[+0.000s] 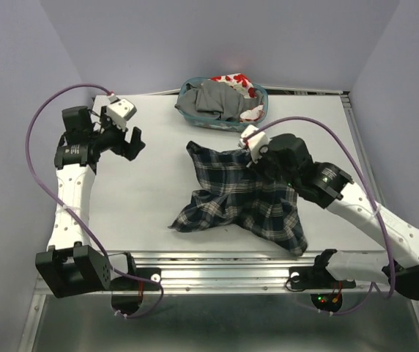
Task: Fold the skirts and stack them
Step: Flatten the skirt out
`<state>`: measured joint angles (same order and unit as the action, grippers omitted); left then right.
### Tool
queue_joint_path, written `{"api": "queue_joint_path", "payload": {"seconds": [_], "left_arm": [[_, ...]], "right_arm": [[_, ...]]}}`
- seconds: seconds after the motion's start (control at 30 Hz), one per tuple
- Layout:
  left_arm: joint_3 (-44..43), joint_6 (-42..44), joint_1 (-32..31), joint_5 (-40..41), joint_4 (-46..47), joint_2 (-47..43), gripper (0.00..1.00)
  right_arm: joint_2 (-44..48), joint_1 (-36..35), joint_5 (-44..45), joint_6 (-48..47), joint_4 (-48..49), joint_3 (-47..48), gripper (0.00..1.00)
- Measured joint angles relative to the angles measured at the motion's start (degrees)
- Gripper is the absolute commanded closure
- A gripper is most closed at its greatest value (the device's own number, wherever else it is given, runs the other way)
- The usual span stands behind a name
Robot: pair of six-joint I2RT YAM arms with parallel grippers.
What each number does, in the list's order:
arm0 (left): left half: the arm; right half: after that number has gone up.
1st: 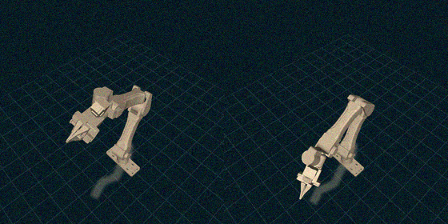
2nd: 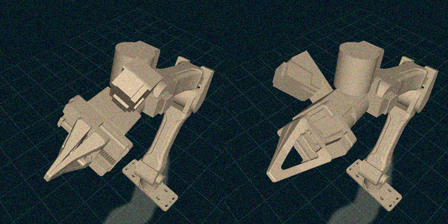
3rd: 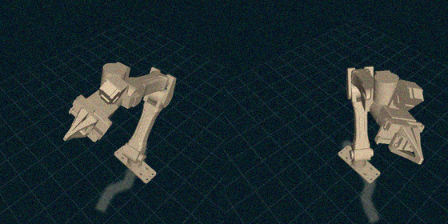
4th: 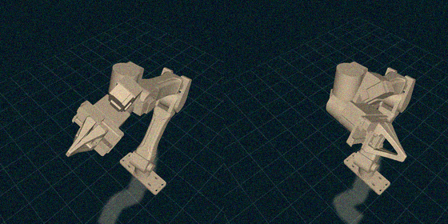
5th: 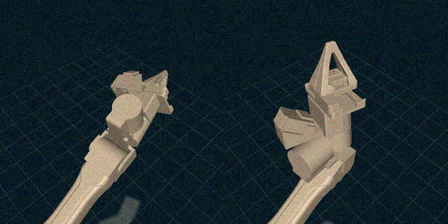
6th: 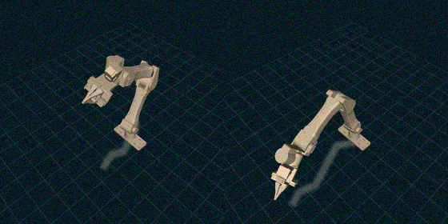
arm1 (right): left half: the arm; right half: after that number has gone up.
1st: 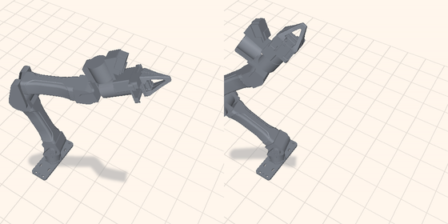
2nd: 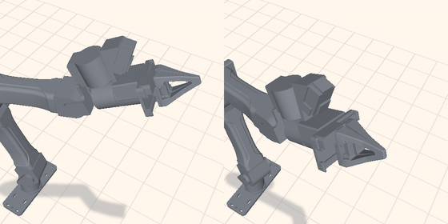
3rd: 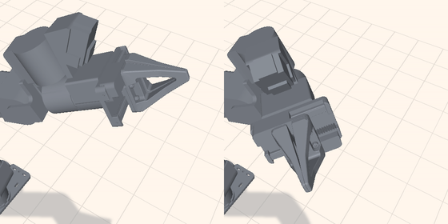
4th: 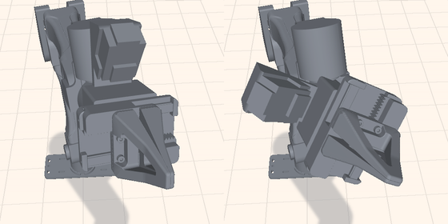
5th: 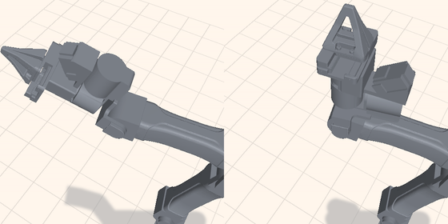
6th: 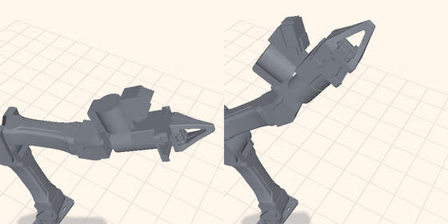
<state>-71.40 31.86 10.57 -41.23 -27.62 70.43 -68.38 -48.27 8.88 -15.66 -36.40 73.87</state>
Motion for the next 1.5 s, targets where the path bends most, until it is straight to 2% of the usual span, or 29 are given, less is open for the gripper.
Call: {"api": "queue_joint_path", "payload": {"seconds": [0.2, 0.33, 0.4, 0.67, 1.17, 1.3, 1.47, 1.5], "left_arm": [[0.0, 10.54, -13.03, 3.15, 2.99, 1.79, 0.13], [-0.46, 13.84, -18.32, 3.41, 4.81, 6.56, 0.16], [-1.14, 14.8, -20.11, 3.63, 5.46, 10.75, 0.16], [-1.42, 20.13, -23.85, 3.06, 8.55, 26.03, 0.11], [-8.41, 48.74, -30.97, 2.89, 8.57, 34.38, 0.13], [-9.73, 54.47, -33.53, 2.93, 7.37, 36.35, 0.19], [-10.82, 58.38, -36.09, 3.37, 5.57, 38.18, 0.47], [-11.02, 58.84, -36.5, 3.45, 5.29, 38.32, 0.57]], "right_arm": [[9.75, 5.25, 4.61, -5.22, 4.22, -19.02, 0.99], [14.69, 5.46, 7.82, -8.13, 7.34, -33.66, 0.99], [15.23, 5.81, 9.44, -8.83, 7.98, -37.59, 0.99], [16.5, 8.59, 11.52, -9.27, 11.19, -39.74, 0.99], [14.97, 10.01, 11.19, -9.51, 11.5, -40.17, 0.99], [14.73, 10.03, 10.99, -9.64, 11.37, -39.69, 0.99], [14.73, 10.05, 10.84, -9.77, 11.34, -39.63, 0.99], [14.73, 10.05, 10.84, -9.94, 11.34, -39.63, 0.99]]}}
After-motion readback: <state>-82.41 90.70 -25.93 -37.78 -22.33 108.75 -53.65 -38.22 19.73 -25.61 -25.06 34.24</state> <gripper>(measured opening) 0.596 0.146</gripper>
